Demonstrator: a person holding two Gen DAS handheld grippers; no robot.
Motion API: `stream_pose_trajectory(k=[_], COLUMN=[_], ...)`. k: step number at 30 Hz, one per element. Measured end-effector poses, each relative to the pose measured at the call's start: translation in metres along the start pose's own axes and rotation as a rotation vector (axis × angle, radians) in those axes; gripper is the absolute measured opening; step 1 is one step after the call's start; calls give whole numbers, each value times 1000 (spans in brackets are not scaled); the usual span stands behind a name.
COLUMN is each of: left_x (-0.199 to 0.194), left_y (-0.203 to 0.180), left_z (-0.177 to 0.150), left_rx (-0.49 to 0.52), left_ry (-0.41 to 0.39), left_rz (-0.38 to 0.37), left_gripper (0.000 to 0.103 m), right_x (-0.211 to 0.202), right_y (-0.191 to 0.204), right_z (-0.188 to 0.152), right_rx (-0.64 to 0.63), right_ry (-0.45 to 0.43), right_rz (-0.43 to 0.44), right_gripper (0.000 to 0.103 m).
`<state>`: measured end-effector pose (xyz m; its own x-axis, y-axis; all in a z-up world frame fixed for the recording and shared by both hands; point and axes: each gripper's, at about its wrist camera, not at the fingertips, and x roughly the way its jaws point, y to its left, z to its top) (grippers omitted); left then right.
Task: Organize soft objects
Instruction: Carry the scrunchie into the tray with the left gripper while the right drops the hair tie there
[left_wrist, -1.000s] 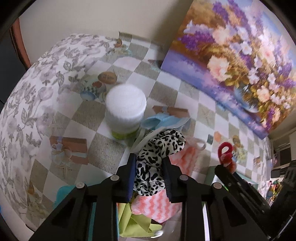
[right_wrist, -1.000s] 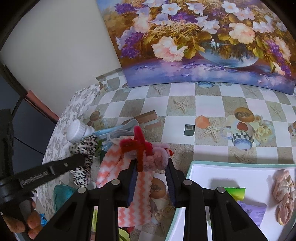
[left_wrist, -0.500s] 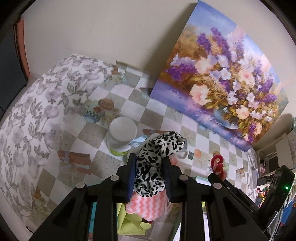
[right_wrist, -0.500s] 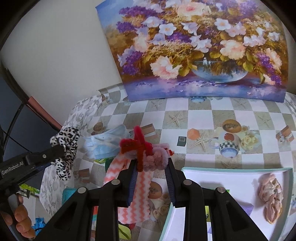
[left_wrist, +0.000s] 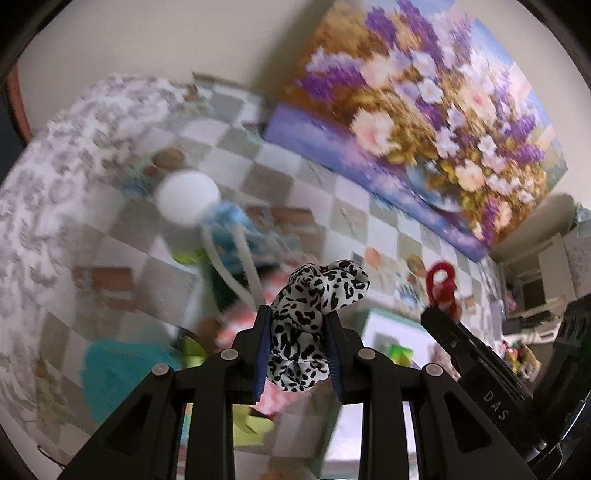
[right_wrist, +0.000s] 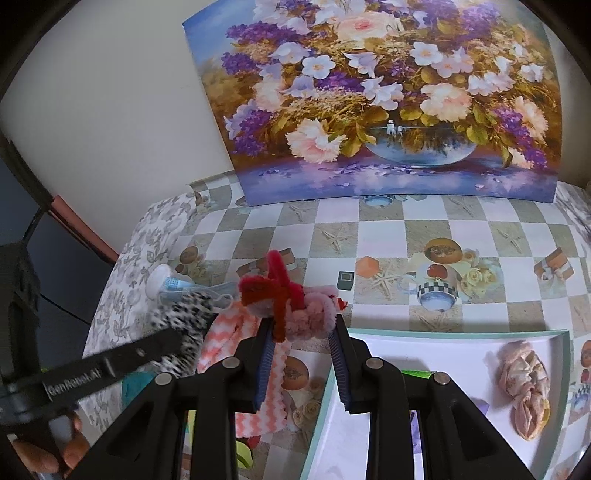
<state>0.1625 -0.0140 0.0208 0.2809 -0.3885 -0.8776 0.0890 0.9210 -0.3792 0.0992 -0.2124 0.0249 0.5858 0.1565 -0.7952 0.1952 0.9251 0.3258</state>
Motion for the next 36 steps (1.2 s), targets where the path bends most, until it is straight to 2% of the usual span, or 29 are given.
stream_pose_trajectory(k=[13,24,32,36], left_x=[-2,10,44,58], left_y=[-19,-32,-26,-26], left_z=[-26,-43,-55,-63], left_rx=[34,105,119,134], left_ry=[43,72,165,208], left_rz=[-33,56,150,168], left_gripper=[29,29,30,38], right_x=[-25,-45,-50,-51], right_y=[-11,-24,-31,-34], right_z=[-4,-4,-4,-6], right_rx=[11,28,37,42], right_ry=[-21,-47,-49,-41], right_rz=[-32,-38,-43,-54], right_gripper=[31,31,31,31])
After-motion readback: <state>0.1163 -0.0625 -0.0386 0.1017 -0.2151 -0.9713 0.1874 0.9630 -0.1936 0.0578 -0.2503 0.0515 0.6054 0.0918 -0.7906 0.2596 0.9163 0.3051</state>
